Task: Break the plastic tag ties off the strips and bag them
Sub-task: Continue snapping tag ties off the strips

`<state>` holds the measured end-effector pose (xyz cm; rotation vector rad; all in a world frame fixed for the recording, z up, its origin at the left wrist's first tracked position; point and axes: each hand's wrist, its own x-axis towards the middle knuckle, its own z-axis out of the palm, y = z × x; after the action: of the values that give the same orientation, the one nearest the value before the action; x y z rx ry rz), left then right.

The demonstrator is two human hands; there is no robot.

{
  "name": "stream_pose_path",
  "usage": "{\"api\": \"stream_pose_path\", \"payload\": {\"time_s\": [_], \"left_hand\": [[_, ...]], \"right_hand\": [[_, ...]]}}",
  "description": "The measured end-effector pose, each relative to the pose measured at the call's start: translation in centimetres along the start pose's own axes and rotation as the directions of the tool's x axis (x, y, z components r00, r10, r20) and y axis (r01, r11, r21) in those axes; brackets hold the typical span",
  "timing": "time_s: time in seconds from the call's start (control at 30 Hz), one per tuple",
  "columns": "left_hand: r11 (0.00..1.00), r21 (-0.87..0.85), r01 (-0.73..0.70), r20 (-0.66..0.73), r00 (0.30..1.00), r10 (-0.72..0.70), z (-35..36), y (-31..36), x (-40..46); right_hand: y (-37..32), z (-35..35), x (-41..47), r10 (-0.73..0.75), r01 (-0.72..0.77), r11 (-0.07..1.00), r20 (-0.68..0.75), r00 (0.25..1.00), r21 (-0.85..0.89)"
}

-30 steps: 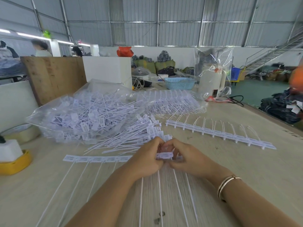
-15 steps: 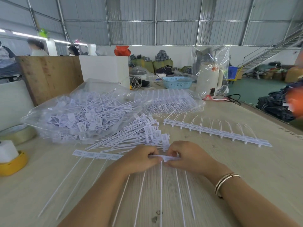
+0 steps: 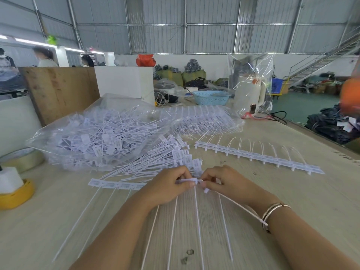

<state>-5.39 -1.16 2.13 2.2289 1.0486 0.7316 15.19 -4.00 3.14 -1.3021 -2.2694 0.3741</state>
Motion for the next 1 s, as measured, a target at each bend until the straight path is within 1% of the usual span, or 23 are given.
{"api": "stream_pose_path", "payload": {"time_s": [0.1, 0.23, 0.43, 0.53, 0.6, 0.73, 0.9, 1.0], "left_hand": [[0.999, 0.004, -0.033, -0.062, 0.998, 0.033, 0.0, 0.2, 0.1], [0.996, -0.015, -0.092, -0.134, 0.987, 0.089, 0.1, 0.8, 0.0], [0.995, -0.047, -0.088, -0.116, 0.99, 0.082, -0.1, 1.2, -0.3], [0.992, -0.112, -0.062, -0.098, 0.994, 0.051, -0.1, 1.2, -0.3], [0.984, -0.168, -0.066, -0.064, 0.996, 0.056, -0.2, 1.2, -0.3], [0.979, -0.19, -0.077, 0.01, 0.997, 0.081, -0.1, 1.3, -0.3], [0.942, -0.329, -0.069, 0.03, 0.996, 0.084, 0.0, 1.4, -0.1], [0.904, -0.414, -0.109, 0.009, 0.992, 0.124, -0.5, 2.0, -0.4]], "right_hand": [[-0.2, 0.0, 0.0, 0.056, -0.048, 0.986, -0.043, 0.998, 0.162], [-0.2, -0.2, -0.1, 0.098, -0.081, 0.949, -0.043, 0.994, 0.304], [-0.5, -0.1, 0.0, 0.079, -0.085, 0.88, 0.033, 0.996, 0.467], [-0.5, -0.2, -0.1, 0.063, -0.096, 0.827, 0.078, 0.995, 0.554], [-0.5, -0.3, -0.1, 0.048, -0.111, 0.811, 0.124, 0.991, 0.575], [-0.4, -0.6, -0.3, 0.028, -0.117, 0.83, 0.169, 0.985, 0.546], [-0.4, -1.1, -0.4, 0.007, -0.116, 0.81, 0.189, 0.982, 0.574], [-0.3, -1.5, -0.6, -0.009, -0.112, 0.792, 0.194, 0.981, 0.601]]}}
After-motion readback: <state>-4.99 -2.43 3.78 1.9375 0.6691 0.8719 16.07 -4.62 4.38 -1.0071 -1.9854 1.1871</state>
